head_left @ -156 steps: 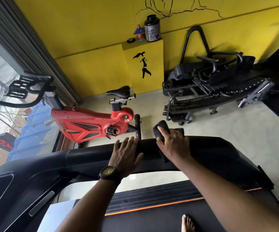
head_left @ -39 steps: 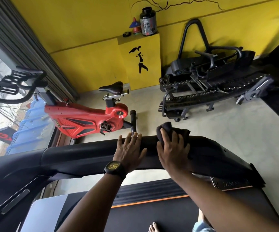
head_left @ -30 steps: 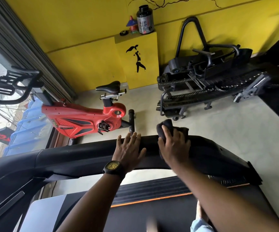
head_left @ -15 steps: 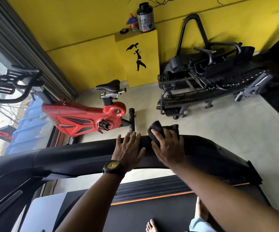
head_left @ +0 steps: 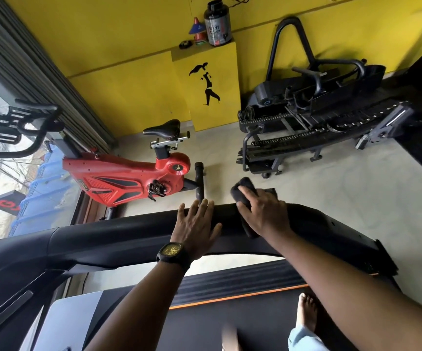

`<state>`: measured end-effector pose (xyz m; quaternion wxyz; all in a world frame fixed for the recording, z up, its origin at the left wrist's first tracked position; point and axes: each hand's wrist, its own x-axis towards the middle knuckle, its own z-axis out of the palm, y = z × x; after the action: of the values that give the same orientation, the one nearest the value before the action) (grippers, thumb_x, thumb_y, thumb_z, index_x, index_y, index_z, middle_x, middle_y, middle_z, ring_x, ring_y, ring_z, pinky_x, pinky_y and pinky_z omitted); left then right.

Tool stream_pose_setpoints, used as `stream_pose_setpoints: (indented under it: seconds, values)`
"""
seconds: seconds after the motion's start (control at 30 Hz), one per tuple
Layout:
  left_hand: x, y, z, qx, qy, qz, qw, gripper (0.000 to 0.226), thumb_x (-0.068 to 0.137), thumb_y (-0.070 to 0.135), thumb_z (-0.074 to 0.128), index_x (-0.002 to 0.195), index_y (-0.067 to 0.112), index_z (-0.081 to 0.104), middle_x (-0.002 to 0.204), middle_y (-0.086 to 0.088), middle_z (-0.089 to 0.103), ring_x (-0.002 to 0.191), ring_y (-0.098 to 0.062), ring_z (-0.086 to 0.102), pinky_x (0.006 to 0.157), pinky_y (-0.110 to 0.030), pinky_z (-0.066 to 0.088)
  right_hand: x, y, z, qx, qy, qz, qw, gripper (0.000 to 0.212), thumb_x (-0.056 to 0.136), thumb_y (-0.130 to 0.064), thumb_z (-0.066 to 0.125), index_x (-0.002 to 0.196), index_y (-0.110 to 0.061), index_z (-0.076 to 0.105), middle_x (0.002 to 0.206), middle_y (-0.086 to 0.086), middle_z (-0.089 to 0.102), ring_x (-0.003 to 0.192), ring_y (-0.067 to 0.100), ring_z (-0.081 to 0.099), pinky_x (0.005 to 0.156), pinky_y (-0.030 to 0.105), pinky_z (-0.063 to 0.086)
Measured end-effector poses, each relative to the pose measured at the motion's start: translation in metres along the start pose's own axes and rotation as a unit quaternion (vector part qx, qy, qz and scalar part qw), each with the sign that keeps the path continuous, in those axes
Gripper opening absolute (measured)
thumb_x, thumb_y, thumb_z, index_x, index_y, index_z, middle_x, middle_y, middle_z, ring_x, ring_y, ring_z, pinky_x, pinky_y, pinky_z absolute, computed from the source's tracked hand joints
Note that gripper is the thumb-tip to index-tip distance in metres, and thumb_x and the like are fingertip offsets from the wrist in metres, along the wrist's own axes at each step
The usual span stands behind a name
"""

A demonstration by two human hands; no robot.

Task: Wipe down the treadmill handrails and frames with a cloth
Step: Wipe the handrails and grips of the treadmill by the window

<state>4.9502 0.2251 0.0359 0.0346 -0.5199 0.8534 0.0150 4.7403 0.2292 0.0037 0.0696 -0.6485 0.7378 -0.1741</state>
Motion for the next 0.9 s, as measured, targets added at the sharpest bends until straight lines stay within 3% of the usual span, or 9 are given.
stream_pose_setpoints:
  seconds: [0.1, 0.2, 0.3, 0.4, 0.47, 0.57, 0.67, 0.8, 0.9]
  values:
    - [0.001, 0.003, 0.0, 0.0, -0.003, 0.003, 1.0, 0.08, 0.091, 0.06, 0.013, 0.153, 0.013, 0.028, 0.157, -0.009, 0.034, 0.147, -0.028, 0.027, 0.118, -0.057, 0.018, -0.033, -0.02, 0.012, -0.01, 0.054, 0.077, 0.995, 0.053, 0.093, -0.052, 0.042, 0.14, -0.031, 0.058, 0.126, 0.013, 0.063, 0.114, 0.037, 0.058, 0.084, 0.053, 0.047]
    - [0.003, 0.007, -0.001, -0.006, 0.003, 0.004, 1.0, 0.079, 0.091, 0.06, 0.015, 0.153, 0.012, 0.03, 0.157, -0.01, 0.035, 0.146, -0.029, 0.029, 0.118, -0.058, 0.019, -0.036, -0.018, 0.01, 0.012, 0.059, -0.012, 0.998, 0.05, 0.092, -0.051, 0.047, 0.135, -0.032, 0.062, 0.128, 0.01, 0.064, 0.117, 0.036, 0.059, 0.088, 0.054, 0.045]
    - [0.003, 0.006, 0.001, 0.004, 0.0, 0.01, 1.0, 0.079, 0.091, 0.059, 0.012, 0.154, 0.014, 0.028, 0.158, -0.01, 0.033, 0.147, -0.029, 0.027, 0.118, -0.056, 0.019, -0.002, 0.014, -0.002, 0.001, -0.004, -0.068, 0.998, 0.054, 0.09, -0.056, 0.042, 0.138, -0.036, 0.057, 0.117, 0.003, 0.068, 0.106, 0.032, 0.063, 0.08, 0.046, 0.05]
    - [0.003, 0.009, -0.001, 0.0, -0.002, 0.011, 1.0, 0.078, 0.092, 0.059, 0.014, 0.153, 0.013, 0.03, 0.158, -0.011, 0.033, 0.147, -0.029, 0.028, 0.117, -0.057, 0.021, -0.007, 0.019, 0.002, 0.013, 0.03, 0.058, 0.998, 0.056, 0.09, -0.054, 0.038, 0.136, -0.033, 0.06, 0.113, 0.008, 0.069, 0.103, 0.035, 0.063, 0.078, 0.049, 0.05]
    - [0.005, 0.014, -0.001, 0.003, -0.003, 0.012, 1.0, 0.076, 0.093, 0.059, 0.018, 0.151, 0.011, 0.035, 0.155, -0.012, 0.038, 0.144, -0.031, 0.033, 0.115, -0.059, 0.025, -0.03, -0.002, 0.01, 0.004, 0.063, 0.082, 0.995, 0.052, 0.092, -0.049, 0.043, 0.136, -0.029, 0.062, 0.12, 0.012, 0.066, 0.109, 0.037, 0.061, 0.084, 0.054, 0.047]
    - [0.009, 0.02, 0.001, 0.01, 0.002, 0.01, 1.0, 0.073, 0.094, 0.058, 0.024, 0.148, 0.01, 0.039, 0.151, -0.013, 0.044, 0.14, -0.032, 0.04, 0.112, -0.061, 0.03, -0.04, -0.003, 0.01, 0.024, 0.069, -0.028, 0.997, 0.05, 0.095, -0.051, 0.049, 0.139, -0.03, 0.059, 0.129, 0.012, 0.063, 0.119, 0.035, 0.058, 0.092, 0.056, 0.047]
    - [0.012, 0.022, 0.002, 0.013, 0.001, 0.017, 1.0, 0.073, 0.094, 0.057, 0.024, 0.148, 0.01, 0.039, 0.15, -0.013, 0.045, 0.139, -0.032, 0.041, 0.111, -0.06, 0.032, -0.008, 0.029, 0.0, 0.008, 0.004, -0.099, 0.995, 0.056, 0.095, -0.058, 0.043, 0.144, -0.033, 0.053, 0.121, 0.009, 0.065, 0.111, 0.032, 0.063, 0.084, 0.046, 0.052]
    - [0.016, 0.031, 0.002, 0.013, -0.007, 0.029, 0.999, 0.073, 0.094, 0.058, 0.024, 0.148, 0.011, 0.04, 0.15, -0.012, 0.045, 0.139, -0.031, 0.041, 0.111, -0.058, 0.032, -0.019, 0.02, 0.009, 0.015, 0.049, 0.072, 0.996, 0.056, 0.093, -0.054, 0.042, 0.141, -0.031, 0.057, 0.119, 0.013, 0.066, 0.11, 0.036, 0.061, 0.082, 0.05, 0.049]
    - [0.018, 0.037, 0.003, 0.007, -0.005, 0.022, 1.0, 0.073, 0.094, 0.059, 0.026, 0.148, 0.012, 0.039, 0.15, -0.012, 0.044, 0.139, -0.031, 0.04, 0.111, -0.058, 0.03, -0.053, -0.006, 0.017, 0.009, 0.071, 0.044, 0.996, 0.052, 0.096, -0.05, 0.047, 0.145, -0.031, 0.053, 0.134, 0.016, 0.06, 0.123, 0.039, 0.055, 0.091, 0.056, 0.047]
